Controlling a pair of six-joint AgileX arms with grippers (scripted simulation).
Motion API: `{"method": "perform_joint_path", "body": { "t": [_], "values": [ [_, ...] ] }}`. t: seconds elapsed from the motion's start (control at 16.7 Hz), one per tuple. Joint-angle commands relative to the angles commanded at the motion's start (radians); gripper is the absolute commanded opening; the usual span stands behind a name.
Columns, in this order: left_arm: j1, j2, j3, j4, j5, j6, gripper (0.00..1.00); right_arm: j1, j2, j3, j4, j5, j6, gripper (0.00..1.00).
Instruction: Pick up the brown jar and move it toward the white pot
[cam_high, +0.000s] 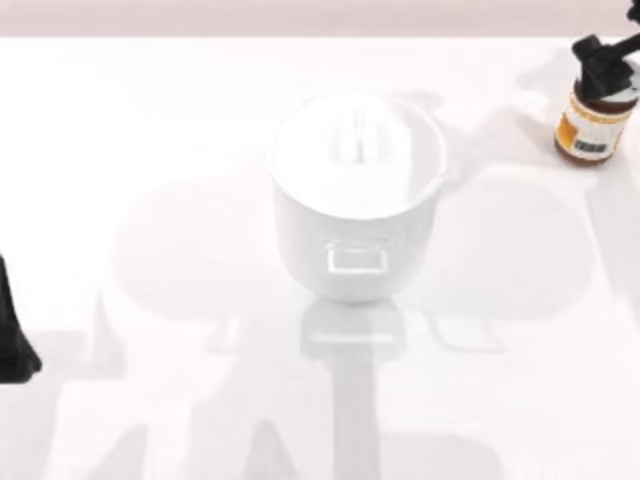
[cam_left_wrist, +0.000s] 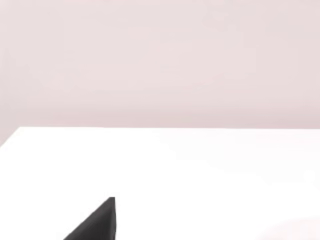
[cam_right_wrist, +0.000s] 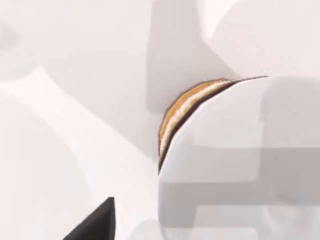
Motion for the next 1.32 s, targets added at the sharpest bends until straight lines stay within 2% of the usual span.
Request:
{"method": "perform_joint_path", "body": {
  "t": [0.42,0.84,1.08,1.32],
  "values": [
    [0.0,0.0,0.0,0.0,0.0,0.0,1.0,-0.004,0.012,0.008,0.002,0.0,-0.002,1.0],
    [0.0,0.0,0.0,0.0,0.0,0.0,1.0,0.015,0.06,-0.08,0.141,0.003,0.012,1.0],
    [0.0,0.0,0.0,0.0,0.0,0.0,1.0,0.016,0.062,-0.082,0.146,0.003,0.012,1.0],
    [0.0,0.0,0.0,0.0,0.0,0.0,1.0,0.016,0.062,-0.082,0.146,0.003,0.012,0.7]
  ]
}}
